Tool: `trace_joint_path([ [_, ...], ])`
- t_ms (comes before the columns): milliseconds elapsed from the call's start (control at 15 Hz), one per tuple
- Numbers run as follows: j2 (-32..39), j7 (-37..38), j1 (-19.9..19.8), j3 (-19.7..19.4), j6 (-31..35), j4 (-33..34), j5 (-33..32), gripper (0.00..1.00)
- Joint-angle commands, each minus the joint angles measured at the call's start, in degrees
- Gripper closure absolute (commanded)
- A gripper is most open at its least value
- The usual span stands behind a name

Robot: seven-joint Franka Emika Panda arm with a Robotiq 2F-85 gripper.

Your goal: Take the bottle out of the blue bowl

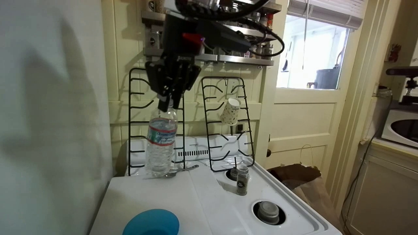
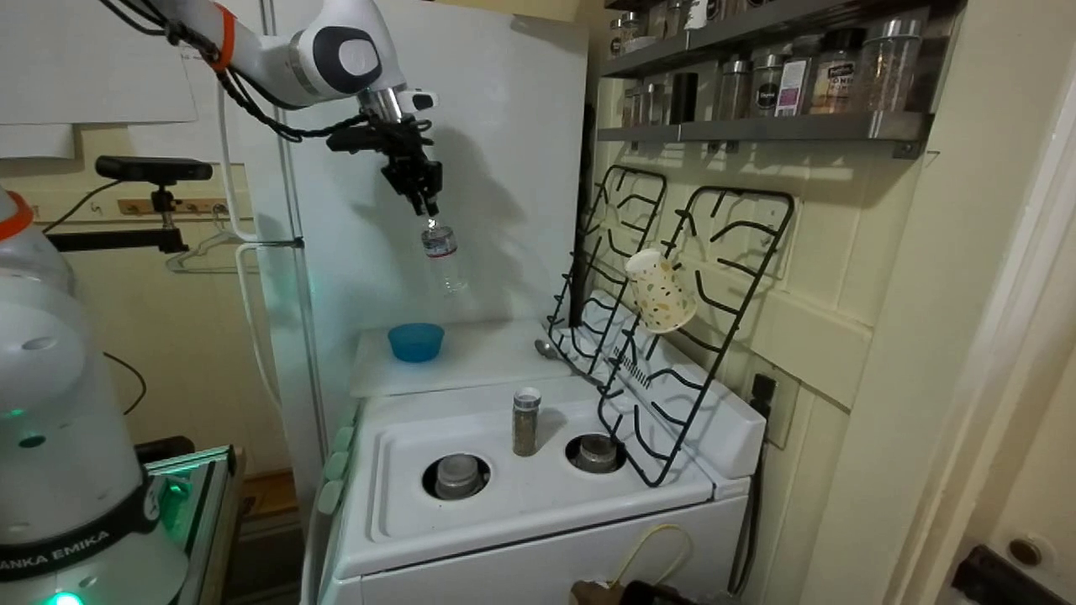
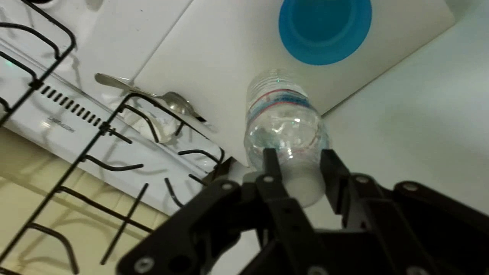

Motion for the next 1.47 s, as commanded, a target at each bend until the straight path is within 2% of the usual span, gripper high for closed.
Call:
trace_joint_path([
  [0, -4.6, 1.9, -3.5, -4.2, 0.4, -3.2, 3.3, 0.92],
  [133, -4.4, 0.7, -5.3, -7.9, 0.3, -3.4, 6.6, 0.92],
  [400, -0.8, -9.5, -5.1, -13.4, 1.5, -3.0, 15.8, 0.92],
  [467, -1.5, -6.6, -6.7, -11.9, -0.1, -2.3, 12.2, 0.68],
  [533, -0.9, -8.1, -6.7, -12.6, -0.2, -2.5, 13.5, 0.68],
  [600, -0.4, -8.7, -6.7, -12.7, -0.1, -2.5, 14.0, 0.92],
  [1067, 0.3, 4.7, -11.7, -9.7, 4.1, -5.4, 4.5, 0.92],
  [1267, 2.9, 6.7, -13.0, -10.4, 4.2, -4.3, 4.3, 0.92],
  [1400, 4.6, 5.4, -13.5, -11.7, 4.0, -3.1, 6.1, 0.92],
])
